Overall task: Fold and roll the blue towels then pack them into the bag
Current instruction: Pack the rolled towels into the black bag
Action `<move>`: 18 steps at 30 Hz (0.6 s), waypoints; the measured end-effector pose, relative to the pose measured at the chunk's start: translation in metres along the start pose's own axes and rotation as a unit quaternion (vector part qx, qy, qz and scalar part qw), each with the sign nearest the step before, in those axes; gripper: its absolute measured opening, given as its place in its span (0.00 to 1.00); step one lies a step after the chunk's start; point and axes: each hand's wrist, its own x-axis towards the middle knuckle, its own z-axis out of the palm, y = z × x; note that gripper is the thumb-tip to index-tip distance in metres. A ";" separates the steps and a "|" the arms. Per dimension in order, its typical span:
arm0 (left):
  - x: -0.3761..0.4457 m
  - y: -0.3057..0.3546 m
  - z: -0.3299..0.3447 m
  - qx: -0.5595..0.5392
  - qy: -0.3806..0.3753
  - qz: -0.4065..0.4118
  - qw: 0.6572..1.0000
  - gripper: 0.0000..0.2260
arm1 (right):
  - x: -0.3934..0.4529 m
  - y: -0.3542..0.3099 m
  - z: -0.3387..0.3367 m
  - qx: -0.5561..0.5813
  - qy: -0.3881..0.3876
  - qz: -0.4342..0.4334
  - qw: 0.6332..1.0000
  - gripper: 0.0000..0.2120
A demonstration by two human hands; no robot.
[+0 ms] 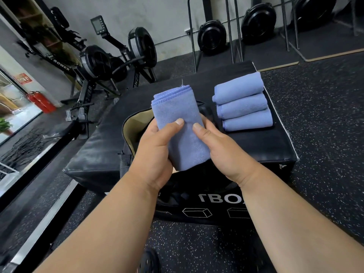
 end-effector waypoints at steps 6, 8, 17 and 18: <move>-0.004 0.001 -0.011 0.013 0.015 -0.016 1.000 0.16 | 0.002 0.002 0.006 -0.069 0.014 -0.014 0.997 0.24; -0.008 -0.001 -0.013 0.043 0.016 -0.026 0.999 0.15 | 0.003 0.004 0.011 -0.093 0.015 -0.020 0.995 0.26; -0.022 -0.015 -0.023 0.053 0.074 -0.086 0.992 0.13 | 0.017 0.017 0.033 -0.095 0.084 -0.019 0.992 0.22; -0.022 -0.016 -0.026 0.054 0.082 -0.085 0.992 0.12 | 0.019 0.017 0.035 -0.095 0.089 -0.018 0.991 0.22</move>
